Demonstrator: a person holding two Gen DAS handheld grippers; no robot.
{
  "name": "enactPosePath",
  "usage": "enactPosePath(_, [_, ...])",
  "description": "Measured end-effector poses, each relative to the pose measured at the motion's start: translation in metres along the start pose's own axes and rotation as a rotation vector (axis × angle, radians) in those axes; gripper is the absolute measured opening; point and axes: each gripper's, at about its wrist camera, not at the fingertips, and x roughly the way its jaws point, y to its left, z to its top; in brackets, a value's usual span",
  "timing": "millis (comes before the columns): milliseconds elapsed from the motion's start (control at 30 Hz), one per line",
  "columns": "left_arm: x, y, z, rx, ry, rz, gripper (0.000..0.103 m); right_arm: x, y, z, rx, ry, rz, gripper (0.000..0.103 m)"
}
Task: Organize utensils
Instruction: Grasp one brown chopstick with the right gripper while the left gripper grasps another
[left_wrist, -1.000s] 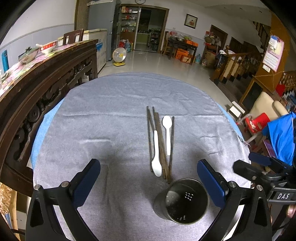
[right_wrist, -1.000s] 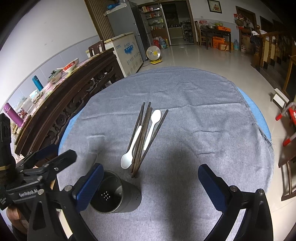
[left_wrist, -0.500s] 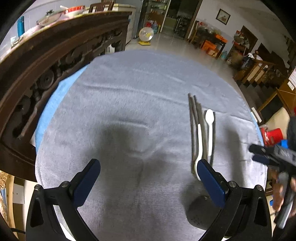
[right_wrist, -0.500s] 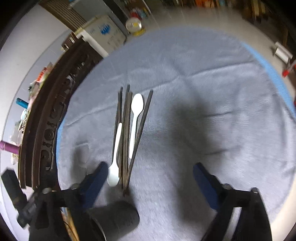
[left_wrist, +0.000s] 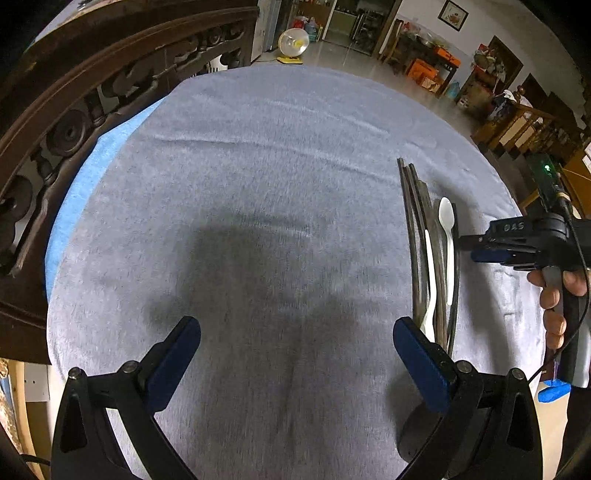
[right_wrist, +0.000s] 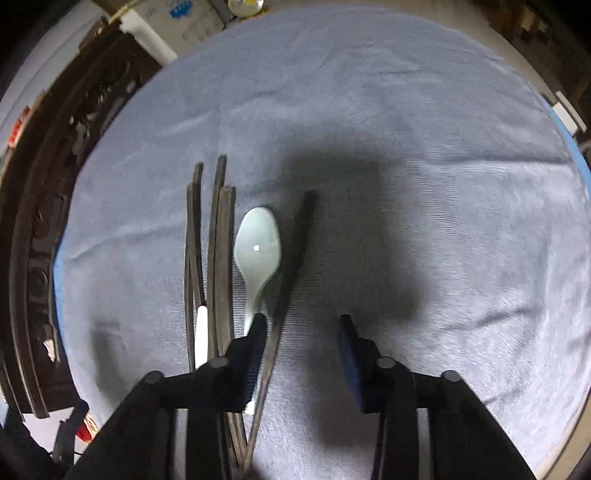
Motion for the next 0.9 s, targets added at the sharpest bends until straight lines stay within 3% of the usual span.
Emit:
enactPosePath(67, [0.001, -0.001, 0.006, 0.006, 0.003, 0.006, 0.103, 0.002, 0.017, -0.001, -0.064, -0.007, -0.069, 0.03])
enactPosePath(100, [0.002, -0.002, 0.008, 0.008, 0.002, 0.007, 0.103, 0.004, 0.023, -0.002, -0.093, 0.0, -0.088, 0.018])
enactPosePath(167, [0.004, -0.006, 0.016, 0.019, 0.002, 0.012, 0.103, 0.002, 0.032, -0.006, -0.168, 0.001, -0.135, 0.011])
enactPosePath(267, [0.009, -0.017, 0.031, 0.042, 0.021, 0.007, 0.103, -0.005, 0.024, -0.013, -0.231, 0.016, -0.194, 0.008])
enactPosePath(567, [0.066, -0.081, 0.093, 0.12, 0.244, -0.014, 0.101, -0.027, -0.005, -0.031, -0.24, 0.031, -0.14, 0.007])
enactPosePath(633, [0.078, -0.094, 0.104, 0.128, 0.281, -0.014, 0.095, -0.032, -0.006, -0.032, -0.245, 0.032, -0.131, 0.007])
enactPosePath(700, [0.089, -0.104, 0.112, 0.126, 0.318, 0.014, 0.08, -0.025, -0.015, -0.031, -0.253, 0.028, -0.119, 0.007])
enactPosePath(767, [0.1, -0.112, 0.119, 0.117, 0.349, 0.036, 0.074, -0.03, -0.02, -0.033, -0.256, 0.027, -0.107, 0.007])
enactPosePath(900, [0.108, -0.125, 0.126, 0.132, 0.369, 0.055, 0.073, -0.033, -0.025, -0.032, -0.256, 0.025, -0.079, 0.009])
